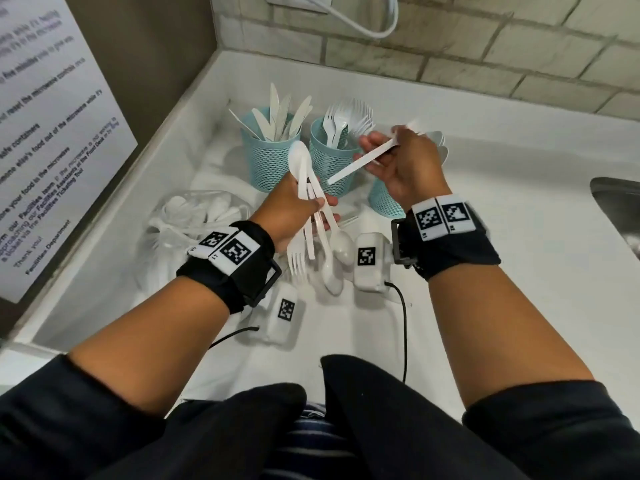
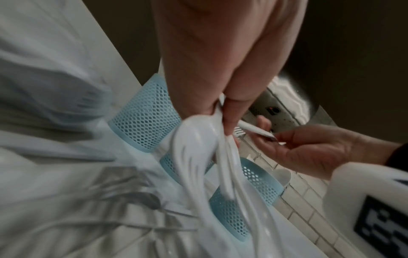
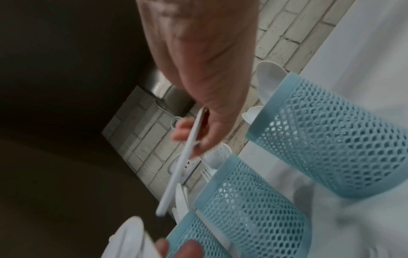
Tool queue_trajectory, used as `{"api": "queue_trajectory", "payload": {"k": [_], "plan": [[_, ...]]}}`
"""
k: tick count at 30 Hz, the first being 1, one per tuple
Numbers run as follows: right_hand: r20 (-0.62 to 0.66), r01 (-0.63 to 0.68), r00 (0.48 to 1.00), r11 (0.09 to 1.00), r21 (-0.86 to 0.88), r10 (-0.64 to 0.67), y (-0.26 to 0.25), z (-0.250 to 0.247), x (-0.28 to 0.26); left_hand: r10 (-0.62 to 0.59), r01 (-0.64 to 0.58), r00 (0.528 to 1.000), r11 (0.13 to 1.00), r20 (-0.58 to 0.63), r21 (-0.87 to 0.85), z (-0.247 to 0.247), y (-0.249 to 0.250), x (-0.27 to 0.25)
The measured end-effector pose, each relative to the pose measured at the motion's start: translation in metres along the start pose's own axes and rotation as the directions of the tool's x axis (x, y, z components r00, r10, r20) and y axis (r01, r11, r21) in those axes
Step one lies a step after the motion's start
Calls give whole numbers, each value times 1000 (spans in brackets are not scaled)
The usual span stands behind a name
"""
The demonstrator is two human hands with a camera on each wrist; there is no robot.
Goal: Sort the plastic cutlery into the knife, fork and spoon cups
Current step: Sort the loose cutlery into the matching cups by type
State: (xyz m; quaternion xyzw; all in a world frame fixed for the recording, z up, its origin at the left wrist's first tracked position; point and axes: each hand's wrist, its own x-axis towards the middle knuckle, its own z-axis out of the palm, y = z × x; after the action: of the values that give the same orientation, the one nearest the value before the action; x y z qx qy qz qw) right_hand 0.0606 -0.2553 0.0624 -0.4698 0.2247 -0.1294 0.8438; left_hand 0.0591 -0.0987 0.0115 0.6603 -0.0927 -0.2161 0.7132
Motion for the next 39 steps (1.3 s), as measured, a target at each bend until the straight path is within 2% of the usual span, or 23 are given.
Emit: {"api": "queue_trajectory", "payload": {"k": [1,2,5,8,10,13,18,22,24,26,28,30,33,37,39], "plan": [[-32,27,999,998,60,-25,-2,-2,2,13,-16,999,999,-45,-52,-3,1,1],[-46,41,998,998,48,-38,-3,-4,4,39,-49,995,994,-94,-99,-5,2,2],[11,-13,1000,982,-190,16,2,-10,5,114,-171,967,953,-229,-248,-7,6,5],[-10,-80,997,971,-227,79,8,-17,6,148,-272,926,898,-347,-345,-6,12,8],[-20,-106,994,974,-201,104,8,-20,7,155,-317,905,868,-396,-383,-5,18,9],[66,-191,975,951,-245,213,8,-23,5,152,-350,893,827,-424,-440,-2,29,10],[210,-331,883,873,-357,420,20,-35,-1,124,-359,892,779,-435,-515,2,30,12],[439,-456,750,868,-197,494,28,-46,-7,113,-368,885,763,-451,-532,1,32,12],[475,-481,708,849,-218,522,37,-51,-6,90,-368,879,753,-468,-545,-1,31,15],[476,-465,679,829,-311,559,48,-49,-7,75,-371,869,753,-489,-544,1,30,16],[440,-413,688,810,-417,577,58,-41,-11,62,-367,860,766,-507,-529,4,28,15],[336,-402,746,790,-463,576,63,-32,-16,48,-356,854,781,-518,-513,5,25,14],[240,-411,795,786,-462,557,63,-27,-12,35,-344,851,791,-525,-506,-1,22,14],[110,-358,873,778,-516,475,57,-34,-1,4,-380,831,735,-557,-562,-7,25,13],[73,-347,903,819,-458,424,52,-35,-2,-5,-385,829,719,-559,-578,-7,26,12]]}}
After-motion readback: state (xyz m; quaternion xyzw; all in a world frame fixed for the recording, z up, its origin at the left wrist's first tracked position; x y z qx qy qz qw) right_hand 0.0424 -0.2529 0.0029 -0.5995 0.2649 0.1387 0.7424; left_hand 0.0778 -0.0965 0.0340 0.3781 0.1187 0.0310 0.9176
